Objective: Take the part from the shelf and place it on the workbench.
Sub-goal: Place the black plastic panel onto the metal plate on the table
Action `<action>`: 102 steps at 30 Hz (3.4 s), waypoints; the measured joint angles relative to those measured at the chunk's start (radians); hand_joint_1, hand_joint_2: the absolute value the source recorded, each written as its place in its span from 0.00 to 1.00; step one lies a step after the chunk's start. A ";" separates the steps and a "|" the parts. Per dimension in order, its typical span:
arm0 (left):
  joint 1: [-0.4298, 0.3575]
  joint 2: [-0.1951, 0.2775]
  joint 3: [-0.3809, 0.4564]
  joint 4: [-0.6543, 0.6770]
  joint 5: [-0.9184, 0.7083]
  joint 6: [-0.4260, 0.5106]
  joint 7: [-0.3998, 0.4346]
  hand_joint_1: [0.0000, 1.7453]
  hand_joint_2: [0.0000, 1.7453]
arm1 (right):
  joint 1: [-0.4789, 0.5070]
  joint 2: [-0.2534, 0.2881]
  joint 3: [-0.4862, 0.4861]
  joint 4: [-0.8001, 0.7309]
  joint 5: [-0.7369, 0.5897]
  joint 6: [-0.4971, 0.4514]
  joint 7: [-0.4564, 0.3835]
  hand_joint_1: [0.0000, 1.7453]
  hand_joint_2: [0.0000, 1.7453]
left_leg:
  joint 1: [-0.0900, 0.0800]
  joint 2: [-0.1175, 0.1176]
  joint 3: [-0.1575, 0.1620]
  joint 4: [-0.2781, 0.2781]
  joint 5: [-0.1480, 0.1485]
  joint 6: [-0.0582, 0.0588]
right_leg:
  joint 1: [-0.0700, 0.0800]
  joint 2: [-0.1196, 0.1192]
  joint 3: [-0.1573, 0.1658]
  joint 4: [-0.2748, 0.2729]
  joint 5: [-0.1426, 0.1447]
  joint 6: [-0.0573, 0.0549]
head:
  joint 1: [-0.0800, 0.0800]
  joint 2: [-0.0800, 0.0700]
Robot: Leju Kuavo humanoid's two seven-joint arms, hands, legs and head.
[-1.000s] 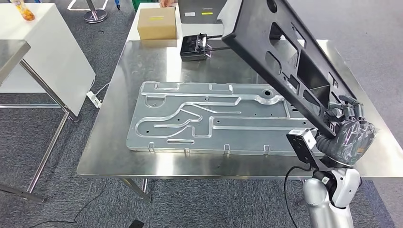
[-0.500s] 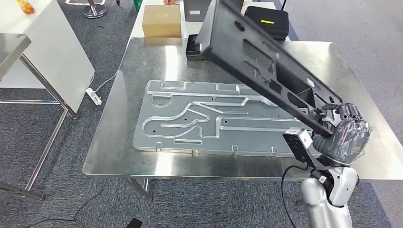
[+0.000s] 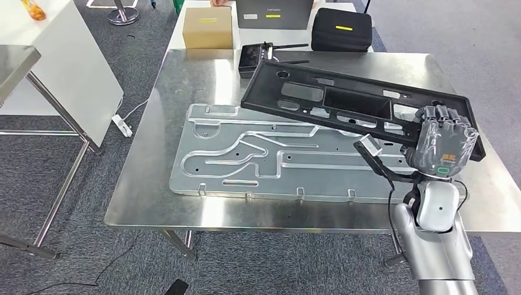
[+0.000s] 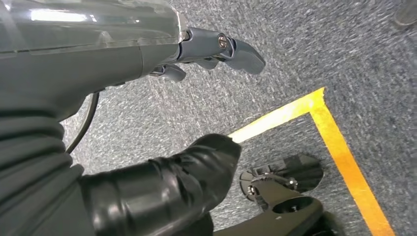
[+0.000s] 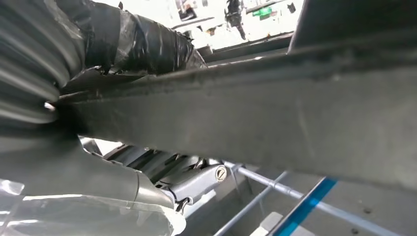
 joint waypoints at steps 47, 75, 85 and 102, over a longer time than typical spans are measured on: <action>-0.004 -0.008 -0.045 0.000 0.016 -0.018 0.024 0.00 0.00 | -0.127 0.012 0.205 0.622 0.047 0.105 0.215 0.00 0.75 | 0.001 0.000 -0.001 0.000 0.000 0.000 | 0.000 0.000 -0.001 0.000 -0.001 0.000 | 0.000 0.000; 0.035 -0.005 -0.034 0.000 0.104 0.003 -0.023 0.00 0.00 | 0.335 -0.156 0.098 -0.415 0.035 -0.039 0.033 0.00 0.00 | 0.000 0.000 0.000 -0.001 -0.003 0.000 | 0.000 0.001 -0.002 0.000 -0.003 0.000 | 0.000 0.000; 0.035 -0.005 -0.026 0.000 0.106 0.016 -0.024 0.00 0.00 | 0.370 -0.183 0.089 -0.485 0.015 -0.039 0.028 0.00 1.00 | 0.000 0.001 0.001 -0.001 -0.003 0.000 | 0.000 0.001 0.000 0.000 -0.003 0.000 | 0.000 0.000; 0.049 -0.006 -0.009 0.000 0.121 0.118 -0.008 0.00 0.00 | 0.566 0.327 -0.141 -0.685 -0.825 -0.041 -0.732 0.00 1.00 | 0.000 0.001 0.002 -0.001 -0.005 -0.001 | 0.001 0.001 0.000 -0.001 -0.005 -0.001 | 0.000 0.000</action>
